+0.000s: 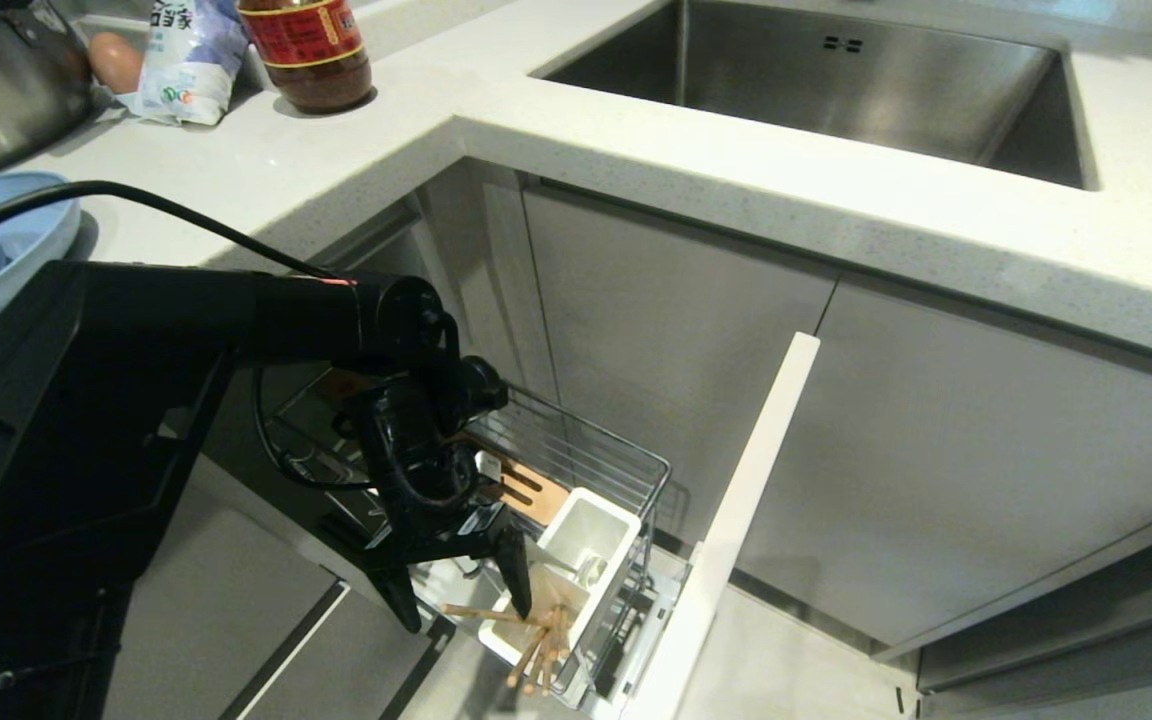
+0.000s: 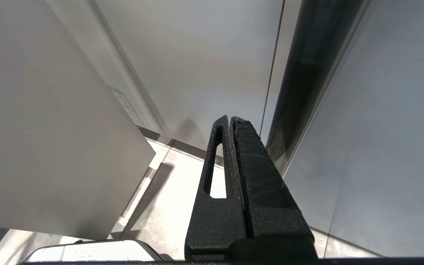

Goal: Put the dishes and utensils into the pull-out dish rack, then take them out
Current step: Take the chopsticks out of the cupboard

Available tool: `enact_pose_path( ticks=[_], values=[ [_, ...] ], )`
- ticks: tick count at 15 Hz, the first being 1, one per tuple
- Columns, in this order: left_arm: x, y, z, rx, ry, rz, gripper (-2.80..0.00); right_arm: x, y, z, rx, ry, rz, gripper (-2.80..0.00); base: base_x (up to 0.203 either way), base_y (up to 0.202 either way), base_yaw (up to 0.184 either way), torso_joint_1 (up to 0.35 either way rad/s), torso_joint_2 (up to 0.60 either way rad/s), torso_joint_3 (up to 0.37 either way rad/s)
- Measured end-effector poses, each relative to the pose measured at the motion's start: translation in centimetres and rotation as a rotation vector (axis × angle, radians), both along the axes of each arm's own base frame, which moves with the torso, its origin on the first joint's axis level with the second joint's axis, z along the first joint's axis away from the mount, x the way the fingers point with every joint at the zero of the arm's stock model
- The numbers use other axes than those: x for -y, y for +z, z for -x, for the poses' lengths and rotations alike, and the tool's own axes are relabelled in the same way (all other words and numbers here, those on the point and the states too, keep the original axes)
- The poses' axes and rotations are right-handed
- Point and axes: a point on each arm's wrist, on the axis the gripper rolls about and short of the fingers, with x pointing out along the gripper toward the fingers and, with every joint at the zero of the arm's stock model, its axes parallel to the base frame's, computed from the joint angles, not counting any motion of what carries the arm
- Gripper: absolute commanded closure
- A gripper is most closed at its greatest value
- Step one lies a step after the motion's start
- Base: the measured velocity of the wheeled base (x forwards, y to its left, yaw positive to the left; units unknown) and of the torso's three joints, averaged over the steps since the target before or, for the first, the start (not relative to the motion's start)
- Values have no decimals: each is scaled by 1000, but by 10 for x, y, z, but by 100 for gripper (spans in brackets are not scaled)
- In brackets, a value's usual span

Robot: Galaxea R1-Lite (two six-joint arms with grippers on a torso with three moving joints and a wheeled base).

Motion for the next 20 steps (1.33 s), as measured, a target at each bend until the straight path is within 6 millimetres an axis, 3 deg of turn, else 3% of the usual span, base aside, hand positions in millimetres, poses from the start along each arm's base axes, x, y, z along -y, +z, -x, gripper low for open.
enact_pose_path(
  ticks=[1, 12, 17, 20],
  values=[
    [0, -1, 0, -4, 0, -1, 0, 0, 0, 0, 0, 0, 0, 0, 0, 0, 0, 0, 0, 0],
    [11, 6, 12, -65, -16, 66, 0, 0, 0, 0, 0, 0, 0, 0, 0, 0, 0, 0, 0, 0],
    [12, 20, 23, -70, -25, 89, 0, 0, 0, 0, 0, 0, 0, 0, 0, 0, 0, 0, 0, 0],
    [9, 39, 33, -35, -38, 97, 0, 0, 0, 0, 0, 0, 0, 0, 0, 0, 0, 0, 0, 0]
  ],
)
